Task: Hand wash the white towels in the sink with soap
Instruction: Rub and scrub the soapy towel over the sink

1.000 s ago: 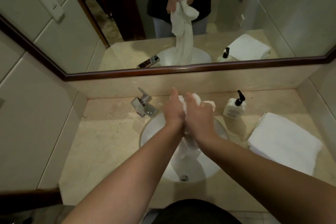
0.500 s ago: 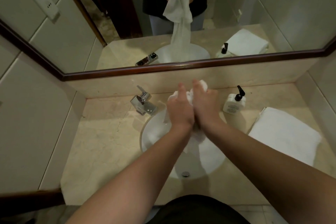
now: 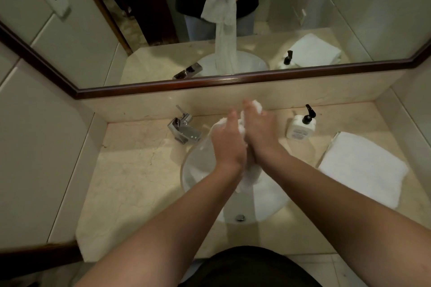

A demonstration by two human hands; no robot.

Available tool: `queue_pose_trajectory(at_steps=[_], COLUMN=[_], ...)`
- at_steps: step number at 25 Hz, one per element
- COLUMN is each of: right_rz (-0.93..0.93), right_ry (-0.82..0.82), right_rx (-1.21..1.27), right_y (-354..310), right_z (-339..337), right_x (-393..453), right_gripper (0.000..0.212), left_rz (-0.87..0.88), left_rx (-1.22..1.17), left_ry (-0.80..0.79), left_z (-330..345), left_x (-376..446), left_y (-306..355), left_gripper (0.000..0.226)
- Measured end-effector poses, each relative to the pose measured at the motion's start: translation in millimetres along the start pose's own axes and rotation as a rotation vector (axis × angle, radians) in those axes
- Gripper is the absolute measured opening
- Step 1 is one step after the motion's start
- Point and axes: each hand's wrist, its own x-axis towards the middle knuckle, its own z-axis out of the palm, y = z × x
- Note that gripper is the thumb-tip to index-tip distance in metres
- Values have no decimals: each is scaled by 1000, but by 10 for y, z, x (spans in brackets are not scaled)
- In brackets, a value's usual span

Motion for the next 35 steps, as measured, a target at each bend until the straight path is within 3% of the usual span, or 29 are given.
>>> queue_pose_trajectory(at_steps=[4,8,12,15,19,21,26,30,35], right_rz=[41,122,111,83,37,21,23,51,71], right_ry=[-72,111,40,129,142,178,124,254,156], right_rx=[60,127,137,188,66,37,9,9,-20], right_y=[100,107,104,-24,135,119,267,263,471], right_z=[159,248,425,478,703,733,919,916,1014], right_x=[-202,-206,-500,-356,-358,-328,-588,-348,-535], right_gripper=[33,40,45,49,40,47,48,53,51], left_rz=[-127,-30,-72,48,-8,14,-170,-19,-183], left_rx=[-97,103,43,124,132,144,15,120,33], left_ry=[62,-87,-8,-101,-130,-190,-112,-251,-143], left_z=[-142,-274,-444,-492,-673,-754,-951,-980,-1023], left_x=[137,65,173,126,372,303,376,349,541], left_y=[42,-31,36,4,81,14,-40,-130,-174], left_gripper=[50,63,54,49,44,43,50,53,52])
